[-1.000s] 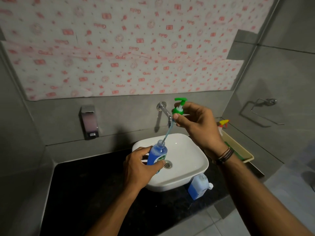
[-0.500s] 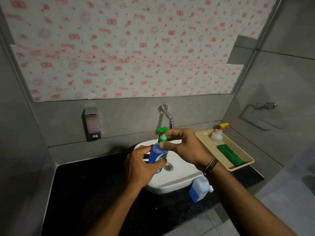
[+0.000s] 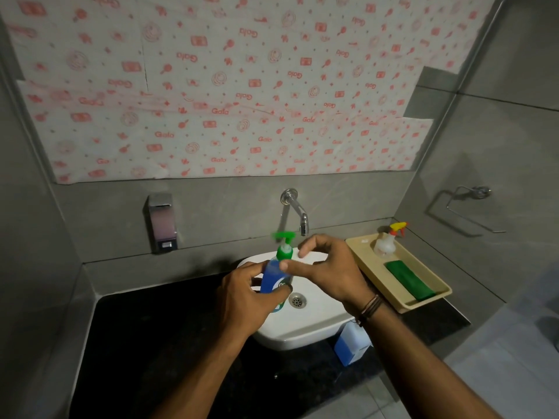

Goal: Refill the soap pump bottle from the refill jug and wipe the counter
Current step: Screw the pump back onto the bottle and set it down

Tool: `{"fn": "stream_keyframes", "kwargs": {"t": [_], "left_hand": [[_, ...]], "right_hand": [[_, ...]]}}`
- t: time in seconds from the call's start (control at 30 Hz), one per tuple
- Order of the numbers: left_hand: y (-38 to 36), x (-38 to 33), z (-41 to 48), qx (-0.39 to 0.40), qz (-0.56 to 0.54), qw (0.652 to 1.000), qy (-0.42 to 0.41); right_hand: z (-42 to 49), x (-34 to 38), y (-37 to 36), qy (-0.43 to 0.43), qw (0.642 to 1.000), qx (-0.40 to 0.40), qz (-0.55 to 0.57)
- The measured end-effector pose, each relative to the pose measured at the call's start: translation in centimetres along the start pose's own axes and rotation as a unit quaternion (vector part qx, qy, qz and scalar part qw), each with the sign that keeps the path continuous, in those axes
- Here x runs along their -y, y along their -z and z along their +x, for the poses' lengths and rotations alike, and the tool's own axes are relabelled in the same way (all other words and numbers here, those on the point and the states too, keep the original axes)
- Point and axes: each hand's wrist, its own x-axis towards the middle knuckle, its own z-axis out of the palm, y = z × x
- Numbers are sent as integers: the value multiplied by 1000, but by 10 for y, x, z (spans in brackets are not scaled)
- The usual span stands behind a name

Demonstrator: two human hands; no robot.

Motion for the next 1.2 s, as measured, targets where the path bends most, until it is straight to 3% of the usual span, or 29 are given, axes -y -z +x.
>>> {"fn": "stream_keyframes", "kwargs": {"t": [0.07,0.17,0.2,0.33,0.37,0.5,0.67,0.8,0.97,1.1,1.2], "left_hand": [[-1,2,1,-5,-2,1000,3],[-2,2,2,-4,1,1000,-8],[-2,2,2,-4,0,1000,-9],[-1,3,3,-8,-2,1000,5],[0,4,3,-7,-4,1000,6],[-3,2,1,1,-3,1000,-5],[-8,-1,0,-2,0,1000,-9],[-9,-1,0,-3,-4,1000,-11],[-10,-3,3,3,-2,1000,-6],[-10,-6,2,2,-4,1000,-4],[-10,-6,3,0,2,1000,-12]], "right_hand": [[4,-3,5,-10,999,11,35],[5,-3,7,-31,987,152,42],[4,-4,6,-25,987,152,34],[6,-9,7,-12,997,22,79],[8,-10,10,-18,995,31,92],[12,-5,14,-33,963,200,179],[14,-10,7,-1,990,64,129],[18,-13,13,-12,970,186,159],[22,-13,7,17,987,84,134],[22,-13,10,9,962,182,201],[22,-14,6,21,960,151,235]]}}
